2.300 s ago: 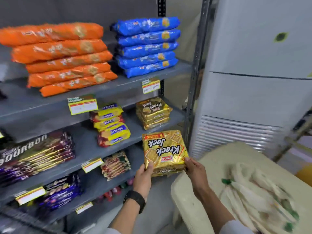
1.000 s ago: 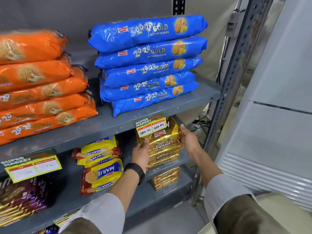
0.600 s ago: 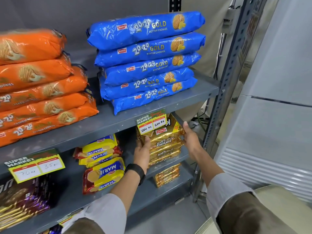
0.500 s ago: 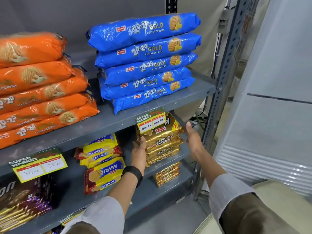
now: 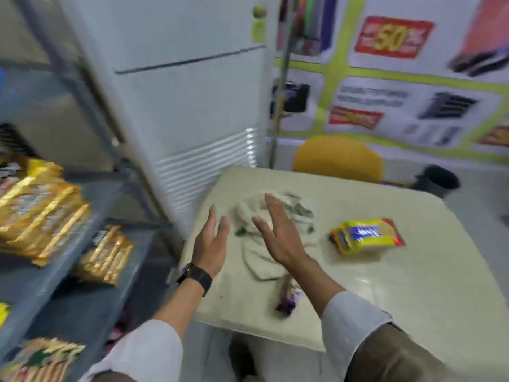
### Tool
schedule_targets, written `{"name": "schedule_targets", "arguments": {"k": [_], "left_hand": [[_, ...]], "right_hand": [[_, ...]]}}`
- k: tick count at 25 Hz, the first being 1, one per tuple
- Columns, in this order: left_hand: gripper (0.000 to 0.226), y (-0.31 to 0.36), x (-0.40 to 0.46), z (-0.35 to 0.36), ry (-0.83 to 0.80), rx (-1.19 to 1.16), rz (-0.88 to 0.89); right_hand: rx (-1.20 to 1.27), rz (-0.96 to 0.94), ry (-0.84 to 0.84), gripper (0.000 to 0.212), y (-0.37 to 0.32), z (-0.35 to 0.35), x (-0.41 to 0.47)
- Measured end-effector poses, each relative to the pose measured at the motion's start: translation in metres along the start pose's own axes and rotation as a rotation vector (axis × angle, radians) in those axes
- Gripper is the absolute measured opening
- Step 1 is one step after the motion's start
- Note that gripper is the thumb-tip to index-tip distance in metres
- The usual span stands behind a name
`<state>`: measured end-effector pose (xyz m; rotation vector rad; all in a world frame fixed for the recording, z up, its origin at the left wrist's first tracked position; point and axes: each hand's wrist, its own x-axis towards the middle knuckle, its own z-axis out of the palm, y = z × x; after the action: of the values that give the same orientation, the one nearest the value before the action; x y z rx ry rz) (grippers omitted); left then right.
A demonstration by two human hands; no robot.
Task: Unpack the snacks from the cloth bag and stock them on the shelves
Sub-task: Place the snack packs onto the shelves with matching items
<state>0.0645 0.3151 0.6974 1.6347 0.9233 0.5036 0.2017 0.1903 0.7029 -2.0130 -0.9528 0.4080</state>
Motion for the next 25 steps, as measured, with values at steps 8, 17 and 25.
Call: {"name": "schedule_targets", "arguments": {"k": [8, 17, 25], "left_hand": [[0.067, -0.018, -0.075, 0.215, -0.378, 0.048, -0.180], [0.085, -0.010, -0.020, 0.400, -0.233, -0.076, -0.274], [0.041, -0.047, -0.002, 0.469, -0.039, -0.259, -0.312]], "right_hand": [[0.038, 0.389, 0.177, 0.066, 0.175, -0.129, -0.142], [0.248, 0.508, 0.266, 0.070, 0.333, -0.255, -0.070], [0.686, 0.550, 0.176, 0.040, 0.425, -0.255, -0.018]]}}
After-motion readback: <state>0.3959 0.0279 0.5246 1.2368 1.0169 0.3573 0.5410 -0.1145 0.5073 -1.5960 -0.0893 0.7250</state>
